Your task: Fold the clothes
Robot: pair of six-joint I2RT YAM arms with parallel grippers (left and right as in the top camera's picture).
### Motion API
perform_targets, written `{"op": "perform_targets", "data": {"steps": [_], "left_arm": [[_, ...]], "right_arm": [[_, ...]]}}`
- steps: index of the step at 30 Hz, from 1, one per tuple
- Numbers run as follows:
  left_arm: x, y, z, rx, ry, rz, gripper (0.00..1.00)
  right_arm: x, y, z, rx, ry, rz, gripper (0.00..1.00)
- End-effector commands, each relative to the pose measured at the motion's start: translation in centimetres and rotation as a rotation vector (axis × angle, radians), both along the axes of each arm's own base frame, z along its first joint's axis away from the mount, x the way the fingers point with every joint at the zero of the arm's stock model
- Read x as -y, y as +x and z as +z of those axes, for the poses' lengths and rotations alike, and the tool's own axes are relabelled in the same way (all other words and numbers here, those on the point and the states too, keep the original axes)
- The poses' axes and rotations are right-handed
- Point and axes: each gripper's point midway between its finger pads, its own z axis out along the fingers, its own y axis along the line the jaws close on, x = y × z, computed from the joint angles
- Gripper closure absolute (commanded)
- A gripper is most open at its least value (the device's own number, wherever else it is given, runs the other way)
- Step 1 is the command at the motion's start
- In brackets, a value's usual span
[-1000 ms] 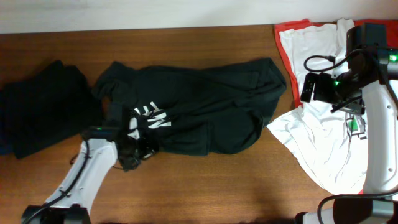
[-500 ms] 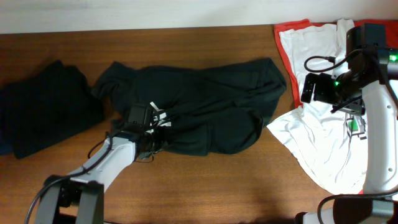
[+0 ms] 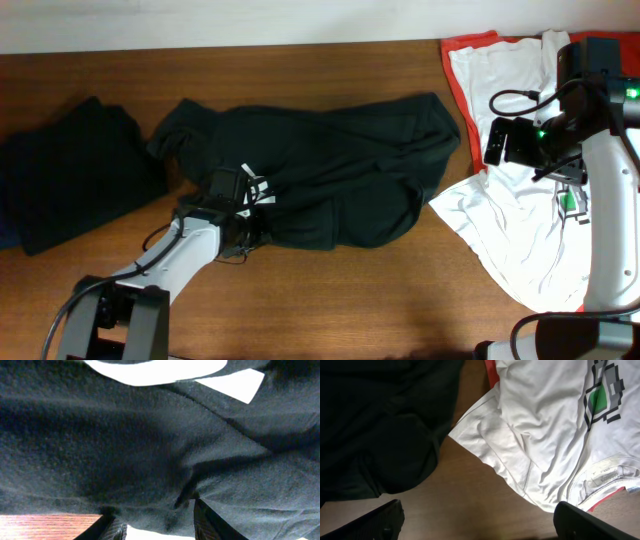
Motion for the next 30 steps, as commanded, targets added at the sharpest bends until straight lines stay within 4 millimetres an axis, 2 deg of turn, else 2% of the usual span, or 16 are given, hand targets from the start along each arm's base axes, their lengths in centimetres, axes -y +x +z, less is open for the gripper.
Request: {"op": "perform_targets", "data": {"steps": [1,5,7,15,17,20,21,24,25,27,29,30], "left_arm": [[-2.0,-3.9,-3.7,-0.129,0.142,-0.031,0.57],[-2.2,-3.7,-3.7,-0.104,0.199,-0.052,0.57],[-2.3,-3.7,-3.7,-0.104,0.205,-0.051,0.61],[-2.3,-4.1,-3.9,-0.111,0.208,-0.056,0.62],[-2.1,-3.5,-3.8,-0.089,0.201,-0.053,0.73],[-2.2,-3.7,-3.8,-0.098,0.204,-0.054,0.95],[-2.3,-3.9,-3.8,-0.105,0.207,-0.054,0.99],[-3.0,-5.0,-3.1,-0.158,0.232,-0.095,1.0],[-4.2,-5.2,-1.4,-0.183,0.264,-0.115,1.0],[-8.5,-5.3,2.4,-0.206,0.384,-0.024,1.0],[-13.3,-5.2,6.5,-0.191,0.426,0.148,1.0],[-14.8,-5.0,7.8,-0.158,0.385,0.244,1.0]], "right_arm": [[0.3,-0.1,0.6,0.021,-0.012,-0.006,0.01],[0.3,-0.1,0.6,0.021,-0.012,-0.006,0.01],[0.3,-0.1,0.6,0.021,-0.012,-0.006,0.01],[0.3,-0.1,0.6,0.021,-0.012,-0.006,0.01],[0.3,-0.1,0.6,0.021,-0.012,-0.006,0.01],[0.3,-0.1,0.6,0.02,-0.011,-0.006,0.01],[0.3,-0.1,0.6,0.019,-0.012,-0.005,0.01],[0.3,-0.1,0.6,0.02,-0.012,-0.006,0.01],[0.3,0.0,0.6,0.022,-0.012,-0.005,0.01],[0.3,0.0,0.6,0.021,-0.012,-0.006,0.01],[-0.2,0.0,0.5,0.021,0.011,0.001,0.01],[-0.8,0.0,0.4,0.02,0.046,0.009,0.01]]}}
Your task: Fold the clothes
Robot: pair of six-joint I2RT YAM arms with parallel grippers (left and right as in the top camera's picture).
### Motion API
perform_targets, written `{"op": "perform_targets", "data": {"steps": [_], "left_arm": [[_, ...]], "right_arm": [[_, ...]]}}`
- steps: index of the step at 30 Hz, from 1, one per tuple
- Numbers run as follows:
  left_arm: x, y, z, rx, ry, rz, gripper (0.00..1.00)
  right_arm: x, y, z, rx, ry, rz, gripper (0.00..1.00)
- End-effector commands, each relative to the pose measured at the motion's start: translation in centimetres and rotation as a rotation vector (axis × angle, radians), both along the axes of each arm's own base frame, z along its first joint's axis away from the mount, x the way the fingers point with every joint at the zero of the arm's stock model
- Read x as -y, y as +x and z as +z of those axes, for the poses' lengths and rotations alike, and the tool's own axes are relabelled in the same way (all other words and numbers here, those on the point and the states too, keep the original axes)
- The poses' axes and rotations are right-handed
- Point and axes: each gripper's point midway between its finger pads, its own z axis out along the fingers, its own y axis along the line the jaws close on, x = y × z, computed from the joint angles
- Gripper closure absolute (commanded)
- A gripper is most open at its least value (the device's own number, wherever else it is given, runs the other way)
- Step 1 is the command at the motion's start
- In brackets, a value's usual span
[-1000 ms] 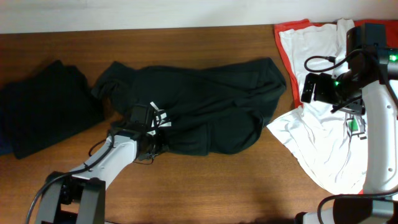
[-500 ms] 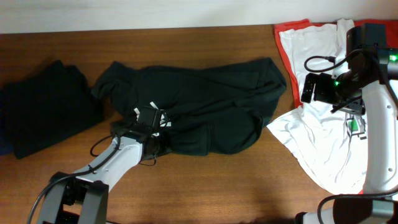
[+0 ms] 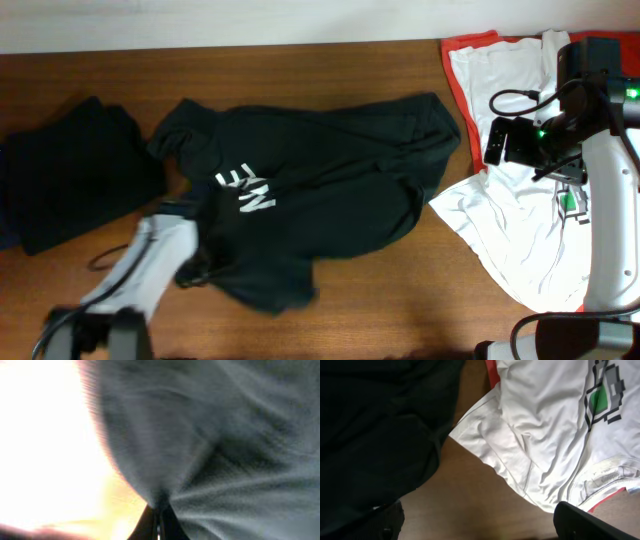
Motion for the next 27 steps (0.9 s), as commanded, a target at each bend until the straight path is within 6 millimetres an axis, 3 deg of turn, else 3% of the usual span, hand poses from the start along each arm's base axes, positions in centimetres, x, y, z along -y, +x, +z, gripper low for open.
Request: {"op": "perform_targets", "data": {"steps": [1,3,6,10,14,17,19,20,22,23,24,27], "left_arm": [[-5.2,2.7,5.1,0.224,-0.007,0.22,1.0],[-6.3,2.4,5.4,0.241,-0.038,0.286,1.0],[-7.0,2.2,5.3,0.238,-0.021,0.301,1.0],[-7.0,2.3,5.3,0.238,-0.024,0.302,1.0],[-7.0,2.3,5.3,0.241,-0.024,0.302,1.0],[-7.0,2.3,5.3,0.242,-0.023,0.302,1.0],[-7.0,2.4,5.4,0.246,-0.023,0.301,1.0],[-7.1,2.5,5.4,0.25,-0.023,0.301,1.0],[-7.0,2.6,5.4,0.253,-0.025,0.301,1.0],[-7.0,2.6,5.4,0.253,-0.027,0.301,1.0],[-7.0,2.6,5.4,0.253,-0.027,0.301,1.0],[-7.0,2.7,5.4,0.257,-0.026,0.301,1.0]], "right_arm": [[-1.5,-0.1,0.0,0.008,0.09,0.018,0.01],[-2.6,-0.2,-1.5,-0.029,0.114,0.049,0.01],[-5.8,0.3,-4.6,-0.062,0.127,0.161,0.01],[-13.9,3.0,-11.2,-0.013,0.099,0.39,0.01],[-19.3,5.5,-16.8,0.045,0.06,0.507,0.04],[-20.6,5.6,-22.5,-0.042,0.011,0.501,0.19],[-20.6,5.0,-24.4,-0.097,0.015,0.491,0.23],[-20.6,5.0,-24.9,-0.105,0.013,0.491,0.27],[-20.8,5.6,-24.9,-0.08,0.014,0.491,0.46],[-20.7,5.6,-24.9,-0.08,0.011,0.482,0.75],[-20.2,5.5,-24.9,-0.09,-0.01,0.446,0.92],[-19.0,6.1,-23.3,-0.081,-0.052,0.387,0.93]]}}
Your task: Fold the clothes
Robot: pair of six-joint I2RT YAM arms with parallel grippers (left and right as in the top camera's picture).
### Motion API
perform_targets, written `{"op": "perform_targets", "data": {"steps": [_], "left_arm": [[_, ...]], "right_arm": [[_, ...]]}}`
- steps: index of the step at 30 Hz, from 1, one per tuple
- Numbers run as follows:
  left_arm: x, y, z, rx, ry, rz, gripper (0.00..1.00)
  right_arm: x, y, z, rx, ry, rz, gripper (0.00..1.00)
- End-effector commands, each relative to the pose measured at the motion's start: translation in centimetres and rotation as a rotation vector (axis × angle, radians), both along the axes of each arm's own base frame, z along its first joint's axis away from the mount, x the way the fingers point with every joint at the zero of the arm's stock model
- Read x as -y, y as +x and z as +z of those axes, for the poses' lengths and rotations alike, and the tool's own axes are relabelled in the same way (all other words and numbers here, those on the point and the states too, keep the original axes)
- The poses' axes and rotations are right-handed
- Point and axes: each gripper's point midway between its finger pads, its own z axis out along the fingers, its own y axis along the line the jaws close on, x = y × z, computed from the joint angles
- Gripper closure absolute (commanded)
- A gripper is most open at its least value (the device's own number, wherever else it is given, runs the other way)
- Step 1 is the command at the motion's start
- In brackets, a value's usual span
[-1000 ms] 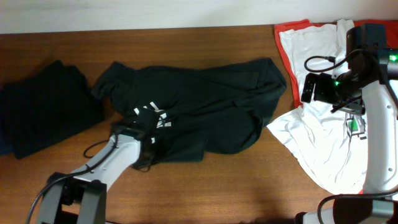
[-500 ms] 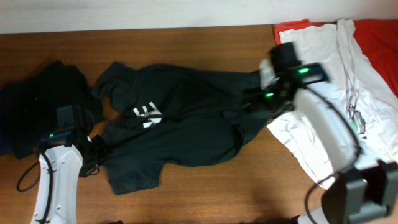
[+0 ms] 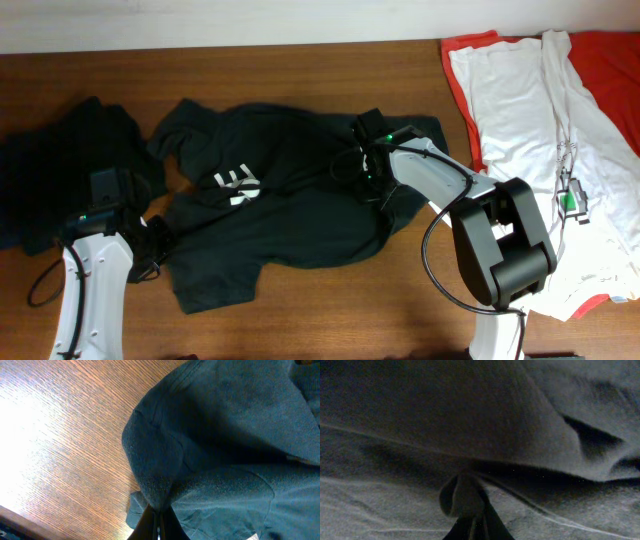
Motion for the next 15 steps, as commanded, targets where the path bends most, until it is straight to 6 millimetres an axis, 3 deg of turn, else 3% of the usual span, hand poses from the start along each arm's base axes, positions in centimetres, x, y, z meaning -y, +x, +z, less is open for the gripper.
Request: {"op": "perform_targets", "data": {"steps": [1,5,6,8,9,10,13,14,15], "left_arm": [[-0.1,0.1,0.1,0.006,-0.004,-0.01,1.0],[-0.2,0.8,0.3,0.031,0.002,-0.016,1.0],[0.1,1.7,1.2,0.065,-0.014,-0.065,1.0],[0.0,5.3,5.6,0.208,-0.008,-0.131,1.0],[-0.1,6.6,7.7,0.267,0.009,-0.158,1.0],[-0.4,8.2,10.8,0.347,0.031,-0.182,1.0],[-1.2,10.8,22.0,0.592,0.125,-0.205,1.0],[-1.4,10.9,25.2,0.659,0.153,-0.2,1.0],[-1.9,10.6,29.7,0.756,0.197,-0.187,1.0]], "right_arm": [[1.2,1.4,2.4,0.049,-0.025,-0.062,0.93],[3.7,1.8,6.9,0.035,-0.029,-0.155,0.96],[5.1,2.0,9.6,0.046,-0.023,-0.192,0.96],[8.6,2.8,18.3,0.161,0.015,-0.282,0.96],[9.6,2.7,21.6,0.22,0.031,-0.297,0.96],[10.7,2.0,26.1,0.309,0.046,-0.292,0.96],[11.9,-1.1,35.2,0.523,0.092,-0.284,0.96],[12.0,-1.9,37.2,0.581,0.105,-0.275,0.96],[12.3,-3.0,39.9,0.664,0.115,-0.27,0.96]]}}
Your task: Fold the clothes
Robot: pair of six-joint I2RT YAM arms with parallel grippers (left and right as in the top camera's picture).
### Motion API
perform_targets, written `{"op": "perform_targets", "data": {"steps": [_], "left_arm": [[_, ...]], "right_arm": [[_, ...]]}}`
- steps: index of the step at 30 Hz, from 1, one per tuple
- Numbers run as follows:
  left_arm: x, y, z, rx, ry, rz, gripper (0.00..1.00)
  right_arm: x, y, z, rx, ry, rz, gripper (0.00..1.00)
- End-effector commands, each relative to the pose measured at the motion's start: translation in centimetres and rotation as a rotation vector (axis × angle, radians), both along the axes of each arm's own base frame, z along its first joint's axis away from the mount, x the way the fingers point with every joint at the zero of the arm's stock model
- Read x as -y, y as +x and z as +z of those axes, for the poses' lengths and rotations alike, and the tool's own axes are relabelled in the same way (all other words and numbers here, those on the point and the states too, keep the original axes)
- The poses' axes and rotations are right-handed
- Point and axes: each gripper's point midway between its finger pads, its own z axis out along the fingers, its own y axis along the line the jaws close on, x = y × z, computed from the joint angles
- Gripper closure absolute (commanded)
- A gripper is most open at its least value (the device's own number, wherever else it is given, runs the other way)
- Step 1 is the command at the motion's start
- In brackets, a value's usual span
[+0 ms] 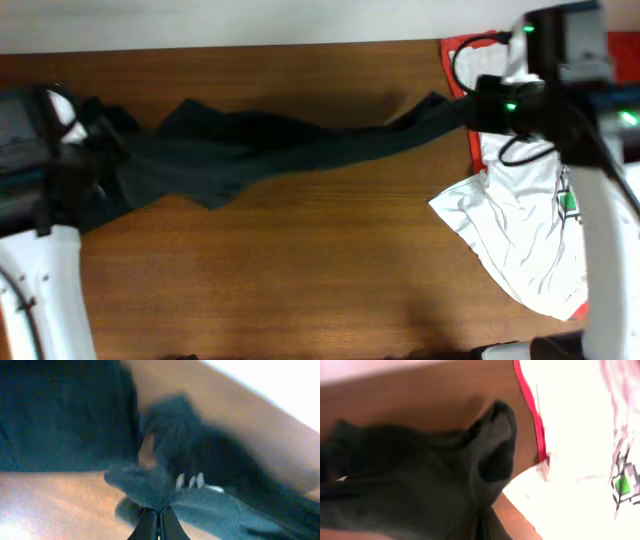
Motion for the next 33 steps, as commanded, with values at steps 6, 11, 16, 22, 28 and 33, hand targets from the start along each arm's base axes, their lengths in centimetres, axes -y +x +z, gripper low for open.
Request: {"op": "perform_targets", "data": {"steps": [6,11,16,22,28,33], "left_arm": [[-0.9,-5.6,22.0,0.518,0.169,0.052,1.0],[1.1,-2.5,20.5,0.492,0.057,-0.09,1.0],[0.2,8.3,14.6,0.398,-0.024,-0.179,1.0],[-1.4,19.6,17.4,0.727,0.072,-0.224,1.0],[-2.6,16.4,29.9,1.124,0.158,-0.19,1.0],[0.0,16.5,20.1,0.711,-0.034,-0.299,1.0]], "right_arm": [[4.0,-7.1,14.8,0.479,-0.073,-0.125,0.96],[3.7,-4.2,13.7,0.442,-0.08,-0.122,0.96],[2.4,5.7,8.2,0.329,-0.093,-0.112,0.96],[2.2,15.8,12.5,0.662,-0.043,-0.158,0.96],[7.1,14.2,20.4,0.913,-0.034,-0.264,0.96],[8.5,12.3,8.8,0.448,-0.113,-0.278,0.96]]}}
